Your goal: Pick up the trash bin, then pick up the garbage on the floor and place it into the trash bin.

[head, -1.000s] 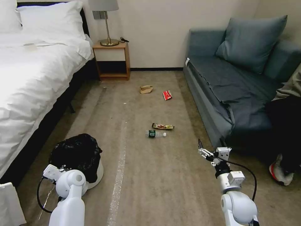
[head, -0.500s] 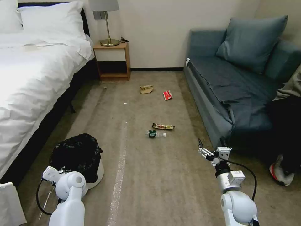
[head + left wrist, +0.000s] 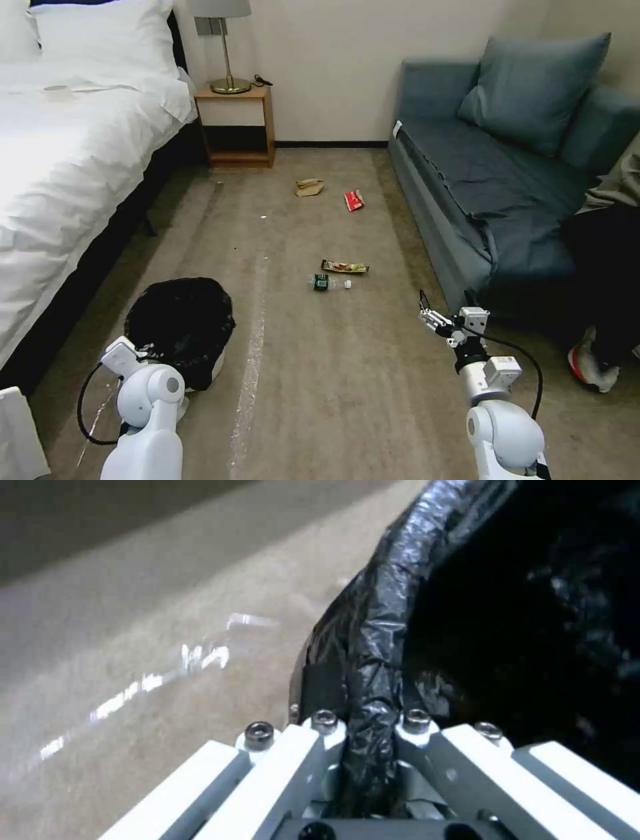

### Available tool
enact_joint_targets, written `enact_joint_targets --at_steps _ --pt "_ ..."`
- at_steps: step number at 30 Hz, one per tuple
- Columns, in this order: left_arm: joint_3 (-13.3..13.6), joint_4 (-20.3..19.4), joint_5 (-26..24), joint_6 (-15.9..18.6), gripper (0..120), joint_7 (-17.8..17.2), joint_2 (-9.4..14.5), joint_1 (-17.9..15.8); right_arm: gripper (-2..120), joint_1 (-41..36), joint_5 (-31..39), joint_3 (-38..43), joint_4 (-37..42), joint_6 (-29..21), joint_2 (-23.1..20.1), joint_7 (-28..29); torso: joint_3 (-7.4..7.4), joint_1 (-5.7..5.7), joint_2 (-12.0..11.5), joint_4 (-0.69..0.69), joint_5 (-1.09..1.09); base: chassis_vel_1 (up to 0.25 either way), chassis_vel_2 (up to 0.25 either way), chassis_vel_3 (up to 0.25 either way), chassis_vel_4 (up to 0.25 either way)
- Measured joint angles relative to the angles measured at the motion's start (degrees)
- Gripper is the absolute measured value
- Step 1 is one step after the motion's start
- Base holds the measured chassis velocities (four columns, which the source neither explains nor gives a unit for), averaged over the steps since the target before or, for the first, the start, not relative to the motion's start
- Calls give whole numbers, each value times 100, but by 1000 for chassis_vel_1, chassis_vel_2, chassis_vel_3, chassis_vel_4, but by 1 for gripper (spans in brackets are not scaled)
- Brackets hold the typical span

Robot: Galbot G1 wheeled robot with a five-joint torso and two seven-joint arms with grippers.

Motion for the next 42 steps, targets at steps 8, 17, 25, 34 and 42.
enact_joint_targets --at_steps 8,17,25,34,42 --pt "75 -560 563 336 1 689 139 97 100 50 -47 -223 -89 94 -3 9 -2 0 1 4 8 0 0 0 0" --pt "134 -995 1158 547 1 1534 231 176 100 181 -37 -432 -264 419 -30 145 -3 0 3 4 9 0 0 0 0" --pt "123 -1128 1636 572 1 1869 236 155 100 194 -199 -545 -398 707 -47 187 -3 0 4 4 9 0 0 0 0" --pt "101 -1130 1842 530 1 2283 225 148 100 137 -195 -568 -418 826 14 109 -3 -1 4 4 9 0 0 0 0" --pt "98 -1130 1905 450 1 2239 182 161 100 133 -168 -568 -363 783 58 104 -3 -1 5 4 9 0 0 0 0"
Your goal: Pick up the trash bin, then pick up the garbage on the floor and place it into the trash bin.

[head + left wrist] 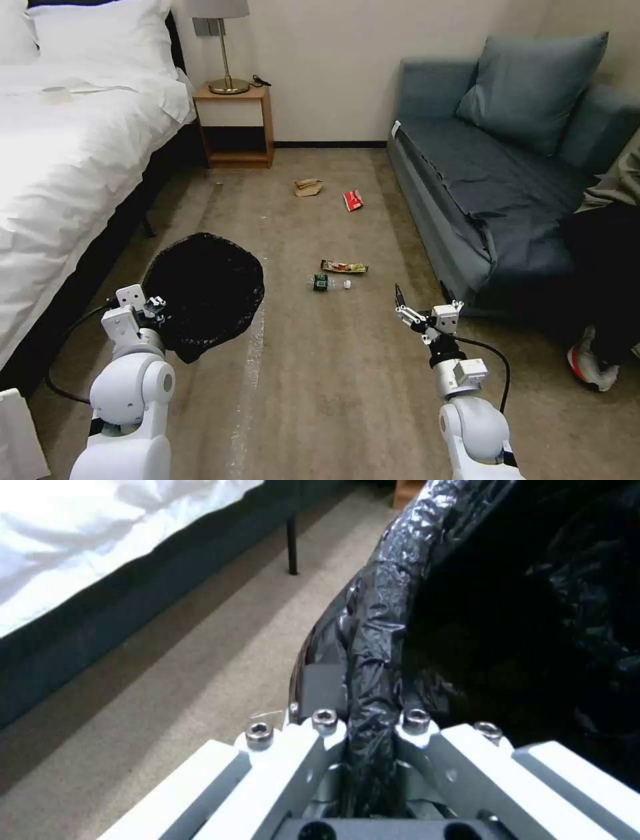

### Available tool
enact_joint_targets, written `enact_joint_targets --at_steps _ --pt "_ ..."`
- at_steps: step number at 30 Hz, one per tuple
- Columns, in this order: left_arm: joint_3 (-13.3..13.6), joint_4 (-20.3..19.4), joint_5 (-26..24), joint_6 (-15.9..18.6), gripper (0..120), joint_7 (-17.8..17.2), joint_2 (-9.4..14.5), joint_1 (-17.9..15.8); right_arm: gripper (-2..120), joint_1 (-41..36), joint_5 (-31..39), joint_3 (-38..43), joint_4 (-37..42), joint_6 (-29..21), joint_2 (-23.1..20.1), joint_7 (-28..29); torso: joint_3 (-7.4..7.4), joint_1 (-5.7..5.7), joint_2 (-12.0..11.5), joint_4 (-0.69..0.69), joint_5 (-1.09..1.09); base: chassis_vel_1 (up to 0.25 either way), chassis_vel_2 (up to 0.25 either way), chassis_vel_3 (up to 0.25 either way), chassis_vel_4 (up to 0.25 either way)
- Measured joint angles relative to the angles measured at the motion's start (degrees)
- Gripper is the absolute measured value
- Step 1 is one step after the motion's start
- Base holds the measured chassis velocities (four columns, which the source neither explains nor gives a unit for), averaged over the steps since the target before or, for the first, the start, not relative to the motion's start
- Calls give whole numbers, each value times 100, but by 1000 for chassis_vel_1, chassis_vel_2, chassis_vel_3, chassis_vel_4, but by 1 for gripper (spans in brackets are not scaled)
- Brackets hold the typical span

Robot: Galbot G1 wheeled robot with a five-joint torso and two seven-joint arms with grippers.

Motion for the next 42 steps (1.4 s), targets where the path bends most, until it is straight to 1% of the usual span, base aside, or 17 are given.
enact_joint_targets --at_steps 7,21,42 --pt "-64 36 40 -73 1 -136 -7 15 100 -25 -12 35 -23 4 27 -5 0 0 0 0 0 0 0 0 0" --pt "-17 84 83 -88 1 -175 -32 8 100 -10 4 107 -45 -16 4 -27 0 -1 0 0 0 0 0 0 0" --pt "-14 142 136 -132 1 -175 -62 31 100 -4 -42 164 -111 16 30 -111 0 -1 0 0 0 -103 106 110 -98"
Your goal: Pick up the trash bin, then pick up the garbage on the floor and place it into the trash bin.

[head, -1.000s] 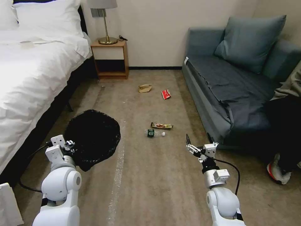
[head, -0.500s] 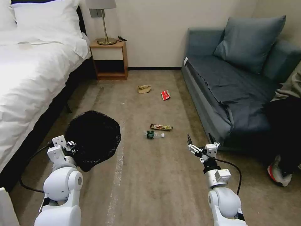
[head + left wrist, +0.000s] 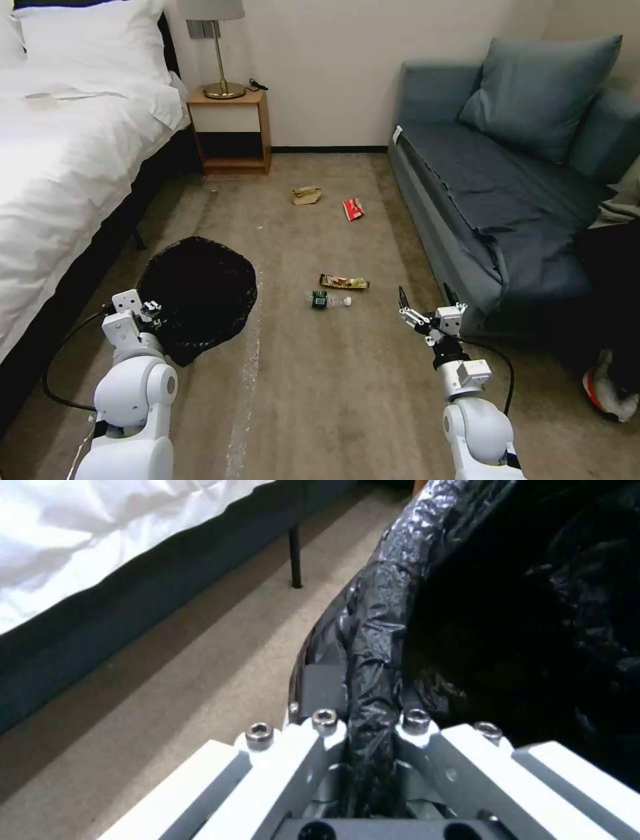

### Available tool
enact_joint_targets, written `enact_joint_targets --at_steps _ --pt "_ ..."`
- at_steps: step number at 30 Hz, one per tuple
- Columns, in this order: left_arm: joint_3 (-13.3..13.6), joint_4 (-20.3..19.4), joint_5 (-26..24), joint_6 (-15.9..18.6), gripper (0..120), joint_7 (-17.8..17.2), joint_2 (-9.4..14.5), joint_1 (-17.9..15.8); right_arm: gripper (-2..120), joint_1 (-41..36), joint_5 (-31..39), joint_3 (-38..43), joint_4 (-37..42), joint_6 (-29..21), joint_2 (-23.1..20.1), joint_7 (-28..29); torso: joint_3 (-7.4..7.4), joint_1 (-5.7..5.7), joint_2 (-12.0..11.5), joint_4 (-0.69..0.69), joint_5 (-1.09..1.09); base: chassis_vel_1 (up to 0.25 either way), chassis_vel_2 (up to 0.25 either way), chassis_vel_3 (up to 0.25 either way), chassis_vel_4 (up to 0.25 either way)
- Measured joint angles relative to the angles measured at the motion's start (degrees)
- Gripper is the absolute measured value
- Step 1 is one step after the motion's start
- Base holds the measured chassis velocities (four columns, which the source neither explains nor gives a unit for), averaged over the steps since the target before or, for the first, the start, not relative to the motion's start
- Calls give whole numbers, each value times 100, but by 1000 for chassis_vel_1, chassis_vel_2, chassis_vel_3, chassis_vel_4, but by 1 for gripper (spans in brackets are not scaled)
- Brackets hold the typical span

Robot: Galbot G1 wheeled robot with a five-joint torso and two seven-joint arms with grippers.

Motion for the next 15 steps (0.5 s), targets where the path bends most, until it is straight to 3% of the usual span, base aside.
enact_joint_targets --at_steps 15 --pt "-63 -6 90 -27 1 257 46 27 100 -18 -45 -33 -7 -7 18 27 0 0 0 0 0 -103 97 96 -105"
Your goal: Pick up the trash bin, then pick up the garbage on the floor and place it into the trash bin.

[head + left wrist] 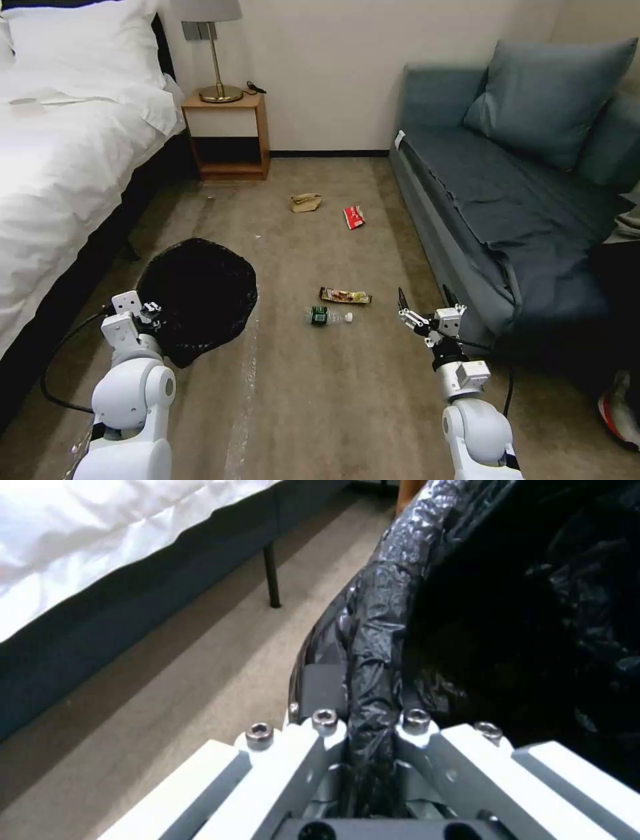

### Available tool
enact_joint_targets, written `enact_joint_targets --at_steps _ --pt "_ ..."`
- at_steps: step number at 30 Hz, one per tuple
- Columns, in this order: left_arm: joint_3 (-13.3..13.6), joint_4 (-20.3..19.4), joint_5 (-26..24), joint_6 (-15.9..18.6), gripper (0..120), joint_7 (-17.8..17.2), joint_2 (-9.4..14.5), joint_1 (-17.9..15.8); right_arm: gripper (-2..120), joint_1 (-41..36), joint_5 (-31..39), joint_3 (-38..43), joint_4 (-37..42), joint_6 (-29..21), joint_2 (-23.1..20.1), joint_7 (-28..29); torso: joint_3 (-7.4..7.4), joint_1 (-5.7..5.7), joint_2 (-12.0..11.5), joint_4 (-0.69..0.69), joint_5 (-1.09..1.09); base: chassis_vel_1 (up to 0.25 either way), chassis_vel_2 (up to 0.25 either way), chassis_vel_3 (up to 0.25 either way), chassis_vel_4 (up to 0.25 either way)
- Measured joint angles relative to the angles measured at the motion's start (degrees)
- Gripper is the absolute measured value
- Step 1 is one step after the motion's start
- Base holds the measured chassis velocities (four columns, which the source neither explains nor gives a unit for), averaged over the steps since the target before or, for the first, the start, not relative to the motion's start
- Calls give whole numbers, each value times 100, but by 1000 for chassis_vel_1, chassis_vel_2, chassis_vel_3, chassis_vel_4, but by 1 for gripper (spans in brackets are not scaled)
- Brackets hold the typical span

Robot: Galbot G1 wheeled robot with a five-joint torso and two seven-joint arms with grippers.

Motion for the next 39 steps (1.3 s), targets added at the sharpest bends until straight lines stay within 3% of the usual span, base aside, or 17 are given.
enact_joint_targets --at_steps 28,39 --pt "-21 -77 9 8 1 -18 22 34 100 -20 -107 -50 16 -49 -3 -7 0 0 0 0 0 -29 25 30 -30" --pt "-13 -30 22 11 1 -23 15 -18 100 17 -122 -72 -28 -50 -8 -20 1 0 0 0 0 -126 134 125 -113"
